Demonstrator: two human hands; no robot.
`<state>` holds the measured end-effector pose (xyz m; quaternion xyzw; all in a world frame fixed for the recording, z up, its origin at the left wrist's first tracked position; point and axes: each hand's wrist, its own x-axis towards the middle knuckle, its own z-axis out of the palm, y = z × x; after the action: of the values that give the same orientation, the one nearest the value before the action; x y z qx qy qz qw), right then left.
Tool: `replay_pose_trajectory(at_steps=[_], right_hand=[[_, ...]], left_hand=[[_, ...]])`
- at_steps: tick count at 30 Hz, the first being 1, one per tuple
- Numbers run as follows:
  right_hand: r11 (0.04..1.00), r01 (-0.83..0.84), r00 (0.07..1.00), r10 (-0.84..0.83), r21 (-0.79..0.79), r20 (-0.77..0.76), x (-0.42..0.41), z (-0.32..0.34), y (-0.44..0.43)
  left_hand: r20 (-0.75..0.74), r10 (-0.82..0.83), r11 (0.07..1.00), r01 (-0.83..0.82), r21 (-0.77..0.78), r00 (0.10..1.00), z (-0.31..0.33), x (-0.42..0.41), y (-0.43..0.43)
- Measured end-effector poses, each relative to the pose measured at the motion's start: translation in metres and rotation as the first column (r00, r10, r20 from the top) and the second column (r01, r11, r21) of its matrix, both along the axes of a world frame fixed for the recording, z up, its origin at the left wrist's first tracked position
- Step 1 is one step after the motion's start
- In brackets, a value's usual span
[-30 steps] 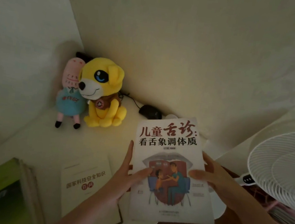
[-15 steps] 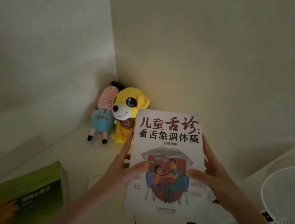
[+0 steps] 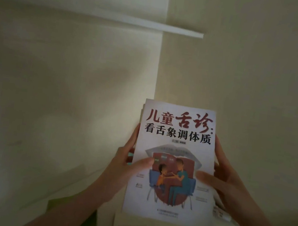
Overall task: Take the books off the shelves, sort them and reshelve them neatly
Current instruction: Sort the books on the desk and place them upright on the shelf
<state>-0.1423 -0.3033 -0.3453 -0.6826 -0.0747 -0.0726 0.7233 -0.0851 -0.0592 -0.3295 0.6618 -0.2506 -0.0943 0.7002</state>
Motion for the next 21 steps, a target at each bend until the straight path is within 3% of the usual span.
replay_pose_trajectory(at_steps=[12, 21], right_hand=[[0.992, -0.063, 0.957, 0.092, -0.113, 0.275, -0.027, 0.112, 0.089], [0.959, -0.223, 0.828, 0.282, -0.178, 0.485, -0.037, 0.193, 0.168]], left_hand=[[0.349, 0.249, 0.967, -0.253, -0.036, 0.903, 0.102, -0.055, 0.095], [0.524, 0.458, 0.879, -0.452, -0.15, 0.718, 0.176, -0.1, 0.18]])
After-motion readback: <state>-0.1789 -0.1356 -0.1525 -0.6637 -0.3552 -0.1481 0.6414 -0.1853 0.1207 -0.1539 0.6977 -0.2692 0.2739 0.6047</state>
